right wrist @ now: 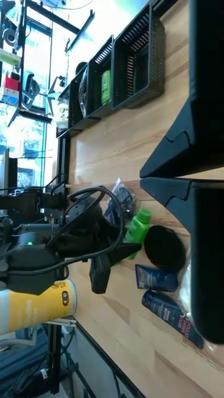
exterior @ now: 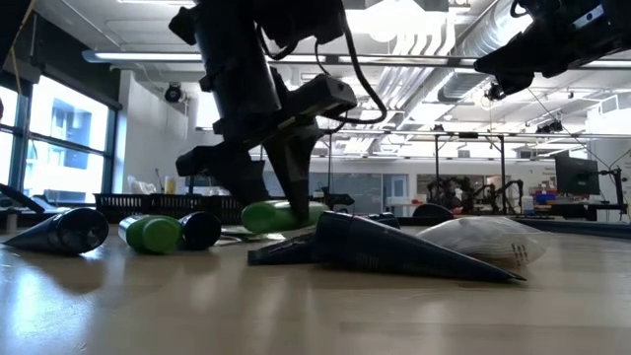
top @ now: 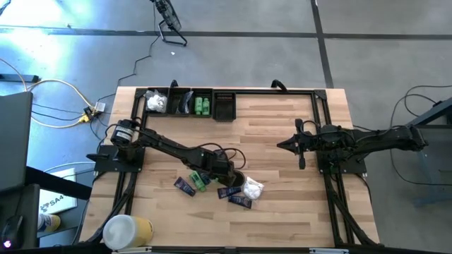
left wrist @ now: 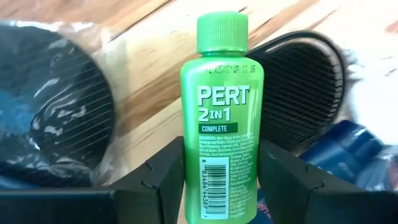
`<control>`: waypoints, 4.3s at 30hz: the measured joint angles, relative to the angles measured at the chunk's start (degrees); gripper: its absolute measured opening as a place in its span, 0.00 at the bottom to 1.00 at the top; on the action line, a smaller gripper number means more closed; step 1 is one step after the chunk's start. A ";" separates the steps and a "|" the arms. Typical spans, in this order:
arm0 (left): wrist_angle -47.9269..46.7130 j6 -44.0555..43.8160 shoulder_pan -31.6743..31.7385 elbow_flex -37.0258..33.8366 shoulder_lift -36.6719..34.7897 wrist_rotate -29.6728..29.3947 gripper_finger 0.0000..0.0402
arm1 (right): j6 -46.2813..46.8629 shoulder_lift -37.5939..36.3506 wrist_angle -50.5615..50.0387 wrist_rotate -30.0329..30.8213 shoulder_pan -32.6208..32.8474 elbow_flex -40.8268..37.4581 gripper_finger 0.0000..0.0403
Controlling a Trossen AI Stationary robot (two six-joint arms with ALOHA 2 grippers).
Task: Pick & Place Travel size toiletries
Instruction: Put the shampoo into the middle right black bin, then put the hairbrush into the middle left black bin
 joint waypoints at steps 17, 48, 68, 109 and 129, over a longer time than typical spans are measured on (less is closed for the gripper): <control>-12.92 6.37 1.45 8.23 -0.14 -5.07 0.41 | 0.00 0.00 -0.01 0.00 -0.01 0.00 0.01; -30.89 25.94 29.41 21.18 -0.26 -17.58 0.41 | 3.41 -0.02 -2.57 -0.07 0.00 0.00 0.01; -26.71 26.62 44.86 21.15 -0.26 -15.12 0.41 | 5.06 -0.02 -2.55 -0.07 0.00 0.00 0.01; -13.12 24.65 45.33 7.43 -0.15 -10.95 0.60 | 4.96 -0.02 -2.53 -0.24 -0.01 0.00 0.01; -16.45 33.18 45.14 13.07 -0.35 -6.13 0.27 | 6.47 -0.04 -2.03 0.04 -0.02 0.00 0.01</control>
